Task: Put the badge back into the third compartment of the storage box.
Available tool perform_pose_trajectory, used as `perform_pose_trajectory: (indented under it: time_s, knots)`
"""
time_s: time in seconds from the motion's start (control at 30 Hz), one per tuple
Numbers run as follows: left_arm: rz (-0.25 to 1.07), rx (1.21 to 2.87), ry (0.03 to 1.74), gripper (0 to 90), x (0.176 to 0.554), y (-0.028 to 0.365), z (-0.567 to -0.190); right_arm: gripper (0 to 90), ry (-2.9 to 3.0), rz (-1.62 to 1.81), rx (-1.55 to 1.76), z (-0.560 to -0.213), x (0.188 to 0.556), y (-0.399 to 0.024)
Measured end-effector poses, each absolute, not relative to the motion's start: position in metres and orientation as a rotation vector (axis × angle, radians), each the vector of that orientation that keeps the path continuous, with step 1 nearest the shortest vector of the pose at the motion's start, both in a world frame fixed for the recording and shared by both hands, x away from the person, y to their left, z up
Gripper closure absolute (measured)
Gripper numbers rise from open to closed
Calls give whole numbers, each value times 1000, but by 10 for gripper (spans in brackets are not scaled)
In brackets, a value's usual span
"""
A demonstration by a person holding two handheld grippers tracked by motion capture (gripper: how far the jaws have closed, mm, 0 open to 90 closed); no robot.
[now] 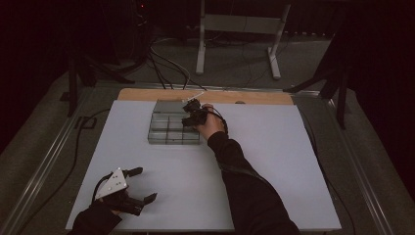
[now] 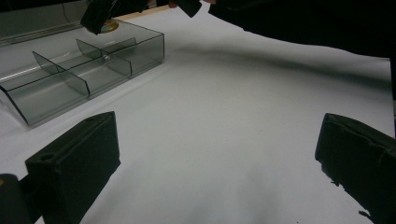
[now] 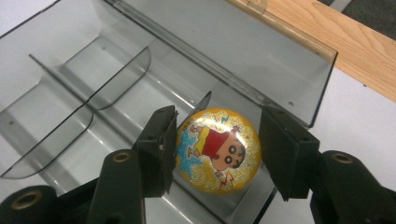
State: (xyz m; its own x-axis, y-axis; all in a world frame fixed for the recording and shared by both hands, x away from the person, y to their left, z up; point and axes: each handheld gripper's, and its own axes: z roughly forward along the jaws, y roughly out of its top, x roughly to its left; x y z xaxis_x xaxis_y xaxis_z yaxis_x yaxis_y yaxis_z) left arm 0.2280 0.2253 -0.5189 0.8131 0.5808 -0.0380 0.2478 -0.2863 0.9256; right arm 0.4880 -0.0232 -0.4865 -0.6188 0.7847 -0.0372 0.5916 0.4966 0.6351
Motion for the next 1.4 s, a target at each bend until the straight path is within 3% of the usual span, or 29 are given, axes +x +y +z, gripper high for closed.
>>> perform_pose_trajectory:
  time_s: [0.23, 0.3, 0.6, 0.73, 0.97, 1.4]
  knots:
    - [373, 1879, 625, 3, 228, 225, -519, 456, 2405, 872, 1155, -487, 490, -27]
    - [371, 1876, 623, 3, 228, 225, -519, 354, 2407, 879, 1129, -486, 490, -27]
    - [370, 1874, 629, 3, 228, 226, -519, 156, 2425, 997, 1128, -474, 480, -35]
    - [369, 1875, 627, 3, 228, 225, -519, 136, 2462, 1043, 1094, -469, 472, -38]
    - [369, 1883, 634, 3, 229, 225, -520, 21, 2549, 1211, 1038, -461, 446, -54]
    - [371, 1886, 637, 3, 230, 224, -520, 0, 2504, 1312, 979, -450, 410, -105]
